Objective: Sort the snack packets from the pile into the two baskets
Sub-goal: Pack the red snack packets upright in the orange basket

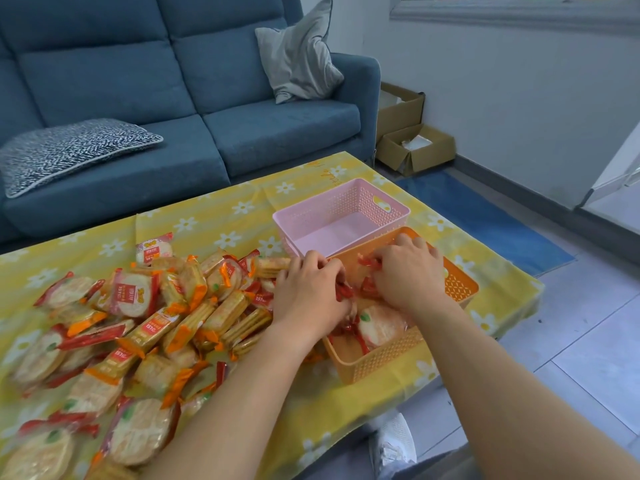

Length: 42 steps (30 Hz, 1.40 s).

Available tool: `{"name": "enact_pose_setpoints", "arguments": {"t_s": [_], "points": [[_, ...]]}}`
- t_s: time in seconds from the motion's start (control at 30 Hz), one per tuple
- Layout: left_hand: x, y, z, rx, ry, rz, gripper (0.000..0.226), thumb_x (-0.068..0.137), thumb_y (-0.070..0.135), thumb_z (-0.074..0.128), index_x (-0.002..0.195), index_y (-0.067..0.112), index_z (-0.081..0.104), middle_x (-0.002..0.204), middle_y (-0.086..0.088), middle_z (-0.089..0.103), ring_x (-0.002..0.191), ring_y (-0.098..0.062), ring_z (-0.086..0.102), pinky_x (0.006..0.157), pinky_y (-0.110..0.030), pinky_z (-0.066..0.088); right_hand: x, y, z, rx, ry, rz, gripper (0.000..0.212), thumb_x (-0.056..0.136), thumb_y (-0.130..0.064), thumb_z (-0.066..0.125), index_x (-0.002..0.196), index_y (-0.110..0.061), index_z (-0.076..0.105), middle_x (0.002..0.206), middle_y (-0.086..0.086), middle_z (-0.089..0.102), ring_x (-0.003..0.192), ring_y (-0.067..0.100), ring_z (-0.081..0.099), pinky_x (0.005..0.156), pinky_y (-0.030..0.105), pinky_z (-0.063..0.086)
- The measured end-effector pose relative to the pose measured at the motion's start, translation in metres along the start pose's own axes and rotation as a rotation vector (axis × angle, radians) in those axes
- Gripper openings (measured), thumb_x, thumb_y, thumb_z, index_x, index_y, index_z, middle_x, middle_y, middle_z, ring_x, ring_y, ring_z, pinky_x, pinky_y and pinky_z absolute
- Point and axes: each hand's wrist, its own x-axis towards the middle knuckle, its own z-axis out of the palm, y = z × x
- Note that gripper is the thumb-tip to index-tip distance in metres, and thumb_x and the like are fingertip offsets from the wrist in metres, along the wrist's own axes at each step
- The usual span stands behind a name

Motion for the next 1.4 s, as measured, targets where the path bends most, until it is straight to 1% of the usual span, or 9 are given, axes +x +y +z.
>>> {"name": "enact_pose_setpoints", "arguments": {"t_s": [0.27, 0.4, 0.53, 0.7, 0.8, 0.9, 1.1, 1.2, 1.4], "points": [[-0.001, 0.003, 0.002, 0.006, 0.015, -0.016, 0.047, 0.08, 0.062, 0.065, 0.117, 0.035, 0.054, 0.126, 0.006, 0.045, 0.119, -0.023, 0.042, 0.096, -0.039, 0.038, -0.006, -0.007, -0.007, 0.285, -0.029, -0.161, 0.035, 0.085, 0.003, 0.062, 0.092, -0.03, 0.072, 0.12, -0.003, 0.043, 0.089, 0.012, 0.051, 0.066, 0.019, 0.04], [0.001, 0.002, 0.007, -0.036, 0.054, 0.056, 0.068, 0.076, 0.055, 0.069, 0.131, 0.026, 0.042, 0.132, 0.004, 0.044, 0.124, -0.023, 0.041, 0.101, -0.038, 0.037, -0.009, -0.016, 0.001, 0.443, -0.086, -0.21, 0.041, 0.083, 0.005, 0.054, 0.112, -0.021, 0.069, 0.118, 0.001, 0.057, 0.097, 0.023, 0.059, 0.076, 0.032, 0.05], [0.004, 0.004, 0.009, -0.124, -0.001, 0.13, 0.076, 0.079, 0.054, 0.071, 0.141, 0.036, 0.031, 0.14, 0.009, 0.043, 0.129, -0.021, 0.038, 0.107, -0.039, 0.032, -0.005, -0.003, -0.004, 0.787, -0.255, -0.023, 0.039, 0.084, 0.004, 0.059, 0.114, -0.019, 0.049, 0.109, -0.003, 0.061, 0.098, 0.018, 0.06, 0.072, 0.031, 0.053], [0.011, 0.006, 0.006, -0.006, -0.019, 0.152, 0.034, 0.088, 0.049, 0.059, 0.121, 0.044, 0.055, 0.133, 0.013, 0.048, 0.126, -0.021, 0.035, 0.105, -0.045, 0.029, -0.007, 0.017, 0.01, 0.303, -0.374, -0.069, 0.03, 0.078, -0.009, 0.065, 0.107, -0.008, 0.063, 0.102, 0.009, 0.068, 0.091, 0.027, 0.063, 0.077, 0.04, 0.056], [0.01, 0.009, 0.005, 0.016, 0.004, 0.155, 0.027, 0.089, 0.049, 0.057, 0.114, 0.042, 0.057, 0.129, 0.01, 0.051, 0.124, -0.021, 0.038, 0.106, -0.044, 0.03, -0.013, 0.011, 0.017, -0.002, -0.576, -0.116, 0.051, 0.074, -0.029, 0.08, 0.122, -0.022, 0.062, 0.112, 0.002, 0.07, 0.101, 0.025, 0.064, 0.085, 0.041, 0.055], [0.011, 0.011, 0.004, 0.031, 0.022, 0.151, 0.028, 0.088, 0.048, 0.059, 0.115, 0.041, 0.057, 0.127, 0.009, 0.052, 0.123, -0.021, 0.04, 0.106, -0.044, 0.03, -0.012, 0.008, 0.016, -0.143, -0.538, -0.141, 0.053, 0.077, -0.04, 0.083, 0.123, -0.024, 0.062, 0.121, 0.0, 0.067, 0.116, 0.028, 0.059, 0.092, 0.041, 0.043], [0.014, 0.009, 0.003, 0.06, 0.048, 0.132, 0.03, 0.087, 0.05, 0.06, 0.115, 0.041, 0.058, 0.125, 0.009, 0.053, 0.121, -0.022, 0.043, 0.102, -0.044, 0.03, -0.008, 0.015, -0.011, -0.215, -0.395, -0.121, 0.013, 0.084, -0.02, 0.071, 0.095, -0.018, 0.062, 0.107, 0.001, 0.065, 0.107, 0.026, 0.06, 0.08, 0.038, 0.047], [0.016, 0.007, 0.001, 0.065, 0.067, 0.162, 0.029, 0.085, 0.049, 0.062, 0.112, 0.039, 0.061, 0.125, 0.013, 0.055, 0.119, -0.02, 0.045, 0.101, -0.041, 0.03, -0.006, 0.027, -0.019, -0.062, -0.46, -0.053, 0.018, 0.08, -0.016, 0.066, 0.067, -0.018, 0.053, 0.073, -0.003, 0.059, 0.073, 0.02, 0.059, 0.06, 0.033, 0.049], [0.013, 0.008, -0.003, 0.032, 0.122, 0.297, 0.012, 0.082, 0.036, 0.067, 0.093, 0.032, 0.063, 0.111, 0.015, 0.065, 0.108, -0.017, 0.055, 0.097, -0.034, 0.035, -0.006, 0.024, -0.023, 0.065, -0.388, 0.057, 0.024, 0.086, -0.033, 0.058, 0.069, -0.015, 0.053, 0.065, -0.002, 0.054, 0.061, 0.018, 0.052, 0.053, 0.029, 0.04]]}}
